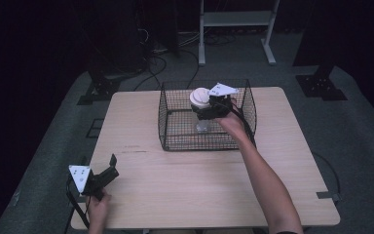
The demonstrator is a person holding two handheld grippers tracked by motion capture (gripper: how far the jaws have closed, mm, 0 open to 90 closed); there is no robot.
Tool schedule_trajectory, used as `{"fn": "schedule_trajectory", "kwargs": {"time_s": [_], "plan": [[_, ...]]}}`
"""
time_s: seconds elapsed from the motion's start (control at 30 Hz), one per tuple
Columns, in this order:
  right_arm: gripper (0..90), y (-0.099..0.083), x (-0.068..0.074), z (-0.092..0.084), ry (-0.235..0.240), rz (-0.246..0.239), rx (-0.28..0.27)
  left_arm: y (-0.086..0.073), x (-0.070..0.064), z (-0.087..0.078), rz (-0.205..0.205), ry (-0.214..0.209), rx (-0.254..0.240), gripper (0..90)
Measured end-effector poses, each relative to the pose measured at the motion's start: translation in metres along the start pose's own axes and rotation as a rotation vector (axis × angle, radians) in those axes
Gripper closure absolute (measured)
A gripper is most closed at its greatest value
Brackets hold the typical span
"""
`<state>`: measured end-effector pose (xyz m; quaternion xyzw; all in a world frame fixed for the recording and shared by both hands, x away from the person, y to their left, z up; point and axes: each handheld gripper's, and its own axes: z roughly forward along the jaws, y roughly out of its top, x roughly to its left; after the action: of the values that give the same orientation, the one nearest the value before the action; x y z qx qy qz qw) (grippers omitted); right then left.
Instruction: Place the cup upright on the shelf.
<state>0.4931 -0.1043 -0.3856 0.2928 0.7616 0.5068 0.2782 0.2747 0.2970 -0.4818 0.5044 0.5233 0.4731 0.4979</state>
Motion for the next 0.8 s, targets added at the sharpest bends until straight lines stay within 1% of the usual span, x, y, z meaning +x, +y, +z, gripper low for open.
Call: {"fn": "schedule_trajectory", "kwargs": {"time_s": [0.13,0.2,0.3,0.33,0.37,0.43,0.6,0.8], "plan": [[1.7,0.002,0.0,-0.002,-0.001,0.005,-0.01,0.0,0.0,0.0,0.001,0.001,0.0,0.0],[1.7,0.004,0.0,-0.004,-0.002,0.004,-0.025,0.0,0.0,0.0,0.005,0.001,0.0,0.0],[1.7,0.006,0.0,-0.007,-0.008,0.0,-0.035,0.0,-0.001,0.0,0.005,0.002,0.0,0.0],[1.7,0.007,-0.001,-0.008,-0.011,0.003,-0.042,0.0,-0.001,0.0,0.006,0.002,0.0,0.0],[1.7,0.009,-0.002,-0.01,-0.003,0.015,-0.051,0.0,-0.001,0.0,0.006,0.001,0.0,0.0],[1.7,0.009,-0.002,-0.011,-0.005,0.014,-0.055,0.0,-0.001,0.0,0.007,0.001,0.001,0.0],[1.7,0.014,-0.002,-0.018,0.002,0.017,-0.077,0.0,-0.001,0.0,0.006,0.003,0.002,0.0],[1.7,0.022,0.0,-0.032,0.008,-0.001,-0.1,0.0,-0.001,0.001,0.01,0.004,0.003,0.0]]}}
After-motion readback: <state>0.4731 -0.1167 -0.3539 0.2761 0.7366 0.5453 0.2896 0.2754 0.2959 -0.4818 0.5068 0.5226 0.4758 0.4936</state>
